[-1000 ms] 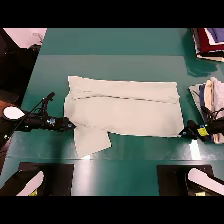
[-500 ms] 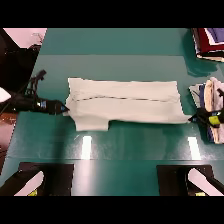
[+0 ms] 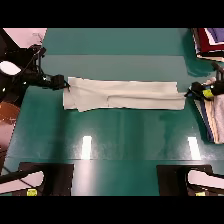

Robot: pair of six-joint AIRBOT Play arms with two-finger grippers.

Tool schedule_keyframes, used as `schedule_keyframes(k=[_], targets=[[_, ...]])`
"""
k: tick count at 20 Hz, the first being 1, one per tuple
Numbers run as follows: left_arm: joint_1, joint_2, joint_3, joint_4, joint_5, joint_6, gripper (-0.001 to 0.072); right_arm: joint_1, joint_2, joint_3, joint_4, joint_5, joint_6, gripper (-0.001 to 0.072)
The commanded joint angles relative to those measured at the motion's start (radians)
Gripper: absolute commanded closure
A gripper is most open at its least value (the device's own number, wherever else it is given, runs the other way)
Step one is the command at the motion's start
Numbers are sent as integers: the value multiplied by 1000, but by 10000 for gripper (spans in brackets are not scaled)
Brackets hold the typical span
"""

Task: Fold the shirts.

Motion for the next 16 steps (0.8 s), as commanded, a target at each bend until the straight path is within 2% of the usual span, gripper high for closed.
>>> schedule_keyframes(k=[1, 6, 7, 8, 9, 10, 14, 15, 16], targets=[[1, -127, 97, -15, 94, 13, 679, 61, -153, 158, 2, -37, 31, 699], [1, -153, 107, -52, 205, 25, 676, 108, -310, 344, 3, -80, 74, 693], [1, -153, 107, -52, 219, 19, 441, 107, -327, 372, 28, -97, 81, 505], [1, -153, 107, -52, 224, 0, 116, 101, -340, 397, 66, -101, 80, 148], [1, -152, 108, -53, 222, -19, 49, 86, -351, 425, 101, -84, 78, 53], [1, -151, 113, -52, 205, -19, 74, 68, -353, 444, 116, -58, 68, 52], [1, -151, 138, -51, 44, -18, 91, -11, -352, 435, 93, 150, 3, 53], [1, -151, 138, -51, 13, -17, 327, -32, -352, 405, 98, 174, -2, 53], [1, -151, 138, -51, -9, -13, 605, -53, -352, 373, 98, 174, -2, 53]])
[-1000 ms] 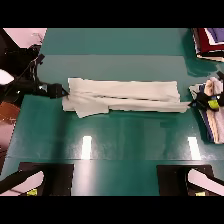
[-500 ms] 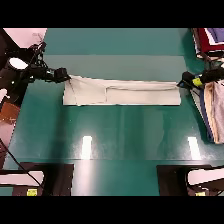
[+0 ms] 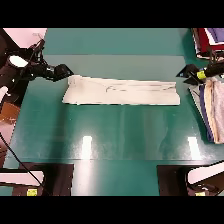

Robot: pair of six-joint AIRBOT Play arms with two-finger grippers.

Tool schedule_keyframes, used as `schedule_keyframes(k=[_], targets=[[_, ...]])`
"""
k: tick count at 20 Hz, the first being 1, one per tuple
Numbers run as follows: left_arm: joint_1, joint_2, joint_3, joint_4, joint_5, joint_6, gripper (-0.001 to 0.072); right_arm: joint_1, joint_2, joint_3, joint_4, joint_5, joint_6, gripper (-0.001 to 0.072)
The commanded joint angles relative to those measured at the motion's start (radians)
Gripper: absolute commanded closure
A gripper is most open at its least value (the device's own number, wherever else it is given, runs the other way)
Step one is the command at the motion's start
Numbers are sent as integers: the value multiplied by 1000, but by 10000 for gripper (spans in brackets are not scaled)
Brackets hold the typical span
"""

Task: Fold the shirts.

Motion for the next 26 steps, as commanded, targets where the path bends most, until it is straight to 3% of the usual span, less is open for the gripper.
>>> schedule_keyframes(k=[1, 9, 11, 12, 13, 15, 18, 22, 26], targets=[[0, -1, 7, -1, -109, 14, 670, -64, -5, -72, 16, 90, -42, 54], [-45, -2, 7, 2, -134, 13, 679, -37, -107, -158, 128, 71, -128, 63], [-87, -3, 7, 8, -121, 13, 679, -6, -136, -137, 128, 80, -128, 161], [-109, -4, 7, 9, -108, 3, 679, 6, -145, -128, 128, 80, -129, 244], [-130, -7, 8, 8, -94, -12, 679, 13, -147, -119, 128, 78, -138, 435], [-172, -22, 21, 9, -64, -23, 680, 23, -146, -88, 128, 100, -162, 690], [-247, -98, 117, 8, -55, -44, 680, 24, -145, 10, 156, 204, -148, 700], [-364, -275, 325, 9, -51, -80, 680, 76, -145, 206, 172, 339, -52, 700], [-472, -465, 502, 24, -63, -137, 680, 195, -141, 434, 174, 363, 8, 700]])
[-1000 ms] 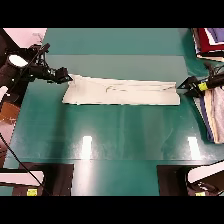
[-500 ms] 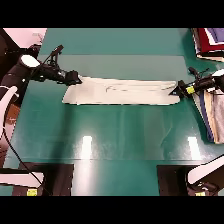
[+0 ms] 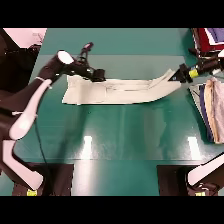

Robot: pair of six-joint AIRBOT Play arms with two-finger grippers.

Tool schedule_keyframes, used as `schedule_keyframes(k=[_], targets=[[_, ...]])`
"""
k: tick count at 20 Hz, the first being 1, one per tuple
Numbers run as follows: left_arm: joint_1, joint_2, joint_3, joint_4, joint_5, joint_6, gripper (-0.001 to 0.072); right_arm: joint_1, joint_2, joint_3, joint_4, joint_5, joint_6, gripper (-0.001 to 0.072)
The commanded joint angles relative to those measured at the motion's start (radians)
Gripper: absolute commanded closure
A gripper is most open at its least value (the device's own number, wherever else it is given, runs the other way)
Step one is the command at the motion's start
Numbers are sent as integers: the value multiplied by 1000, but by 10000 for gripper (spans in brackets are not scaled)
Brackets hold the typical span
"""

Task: Fold the shirts.

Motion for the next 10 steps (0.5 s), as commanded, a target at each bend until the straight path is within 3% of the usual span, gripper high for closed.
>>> schedule_keyframes(k=[1, 6, 10], targets=[[-94, -157, 144, 23, -9, -58, 680, 98, 19, 171, 8, 26, 50, 701], [-114, -216, 157, 79, -8, -88, 680, 192, 195, 39, 132, -141, -5, 702], [-114, -216, 158, 82, -8, -88, 680, 277, 215, 126, 131, -163, -15, 702]])
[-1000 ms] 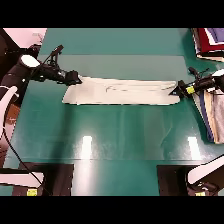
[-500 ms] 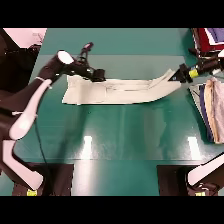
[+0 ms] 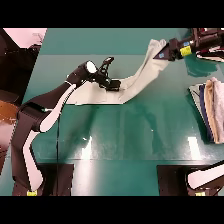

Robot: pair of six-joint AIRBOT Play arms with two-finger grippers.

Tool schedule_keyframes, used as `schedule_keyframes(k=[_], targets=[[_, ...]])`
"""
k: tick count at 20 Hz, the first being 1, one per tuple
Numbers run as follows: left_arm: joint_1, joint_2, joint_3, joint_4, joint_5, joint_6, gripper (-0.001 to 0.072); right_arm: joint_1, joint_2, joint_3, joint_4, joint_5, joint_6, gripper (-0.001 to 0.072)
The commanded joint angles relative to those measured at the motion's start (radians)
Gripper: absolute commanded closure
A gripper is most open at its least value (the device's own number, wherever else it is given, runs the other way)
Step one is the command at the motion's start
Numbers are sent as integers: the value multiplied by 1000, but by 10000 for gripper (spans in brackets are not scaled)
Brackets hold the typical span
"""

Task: Fold the shirts.

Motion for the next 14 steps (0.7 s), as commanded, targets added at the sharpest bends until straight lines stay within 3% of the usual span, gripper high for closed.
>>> schedule_keyframes(k=[1, 9, 14], targets=[[-5, -11, 7, 15, -2, -8, 679, 77, 29, 48, 22, -59, -19, 702], [4, 10, 8, 19, -7, -4, 680, 214, 38, -21, 23, -217, -166, 701], [97, 117, 30, 112, -42, 3, 681, 267, 31, -20, 24, -326, -177, 701]])
